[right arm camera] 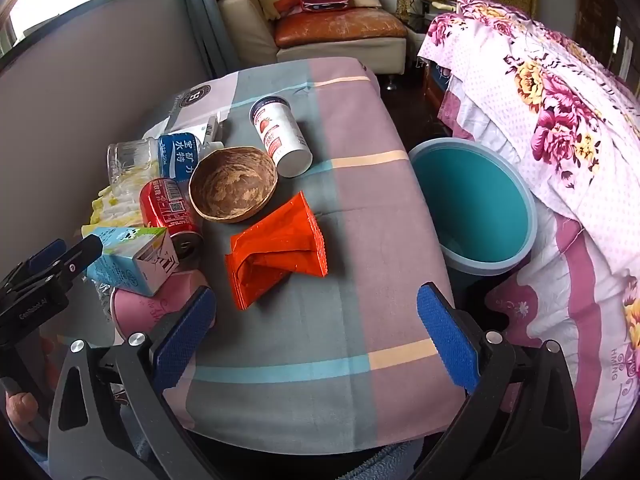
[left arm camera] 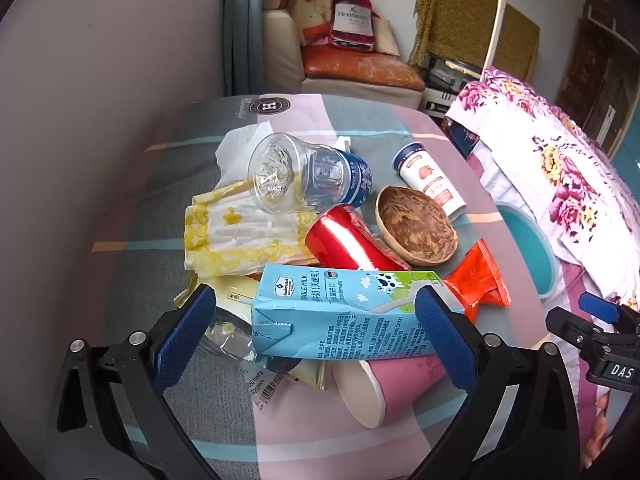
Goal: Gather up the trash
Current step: 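Move both grippers toward the pile of trash on the table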
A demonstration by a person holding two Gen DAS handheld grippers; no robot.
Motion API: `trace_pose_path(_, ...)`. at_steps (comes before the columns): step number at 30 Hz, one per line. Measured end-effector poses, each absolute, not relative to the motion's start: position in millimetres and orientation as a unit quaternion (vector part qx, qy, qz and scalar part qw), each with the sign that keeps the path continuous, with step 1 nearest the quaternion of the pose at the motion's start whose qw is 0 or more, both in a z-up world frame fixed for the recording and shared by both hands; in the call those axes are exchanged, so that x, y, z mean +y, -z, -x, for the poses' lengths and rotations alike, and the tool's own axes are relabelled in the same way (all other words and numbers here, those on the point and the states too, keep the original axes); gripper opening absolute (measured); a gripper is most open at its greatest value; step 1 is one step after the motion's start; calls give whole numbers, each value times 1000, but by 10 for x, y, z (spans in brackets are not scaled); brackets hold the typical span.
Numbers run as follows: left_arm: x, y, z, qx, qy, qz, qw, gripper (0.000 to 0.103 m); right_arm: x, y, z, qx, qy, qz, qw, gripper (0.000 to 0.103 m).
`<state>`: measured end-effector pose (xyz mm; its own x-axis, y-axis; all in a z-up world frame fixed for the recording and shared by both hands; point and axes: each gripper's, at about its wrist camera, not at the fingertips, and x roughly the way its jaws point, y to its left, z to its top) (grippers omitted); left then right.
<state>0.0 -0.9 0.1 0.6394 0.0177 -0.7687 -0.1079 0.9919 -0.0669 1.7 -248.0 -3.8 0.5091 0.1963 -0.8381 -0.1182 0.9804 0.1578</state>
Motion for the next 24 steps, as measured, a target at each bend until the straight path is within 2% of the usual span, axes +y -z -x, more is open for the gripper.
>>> trace_pose_path(24, 14, -44, 25, 421, -1, 39, 906, 100, -2524, 48, -62, 491, -82, -42, 866, 97)
